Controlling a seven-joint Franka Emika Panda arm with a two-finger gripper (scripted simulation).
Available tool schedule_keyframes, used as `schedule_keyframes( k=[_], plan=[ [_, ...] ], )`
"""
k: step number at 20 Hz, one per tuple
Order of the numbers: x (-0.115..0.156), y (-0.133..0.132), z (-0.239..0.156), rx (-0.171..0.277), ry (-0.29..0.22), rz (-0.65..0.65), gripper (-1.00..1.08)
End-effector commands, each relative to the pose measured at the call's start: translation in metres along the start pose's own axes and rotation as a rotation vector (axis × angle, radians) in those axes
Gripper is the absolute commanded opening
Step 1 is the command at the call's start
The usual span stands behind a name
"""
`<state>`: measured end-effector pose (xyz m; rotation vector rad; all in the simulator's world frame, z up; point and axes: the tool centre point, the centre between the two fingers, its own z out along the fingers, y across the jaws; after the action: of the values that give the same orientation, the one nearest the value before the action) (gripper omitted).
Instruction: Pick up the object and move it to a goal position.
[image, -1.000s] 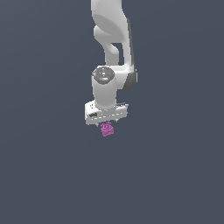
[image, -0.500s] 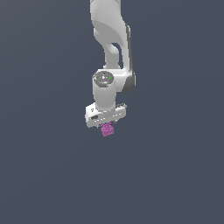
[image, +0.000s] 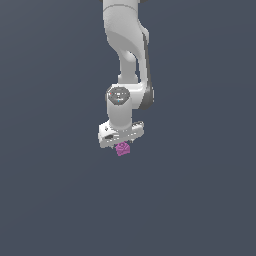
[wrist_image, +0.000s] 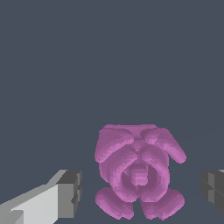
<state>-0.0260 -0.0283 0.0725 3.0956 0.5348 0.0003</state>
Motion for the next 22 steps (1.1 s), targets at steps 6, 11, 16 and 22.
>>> schedule_keyframes(
  k=[6, 11, 16, 22],
  plan=[
    [0.0, 0.0, 0.029, 0.0, 0.0, -0.003, 1.0],
    [0.0, 0.0, 0.031, 0.0, 0.0, -0.003, -1.0],
    [0.0, 0.0, 0.031, 0.0, 0.0, -0.003, -1.0],
    [0.0, 0.002, 0.03, 0.0, 0.0, -0.002, -1.0]
  ],
)
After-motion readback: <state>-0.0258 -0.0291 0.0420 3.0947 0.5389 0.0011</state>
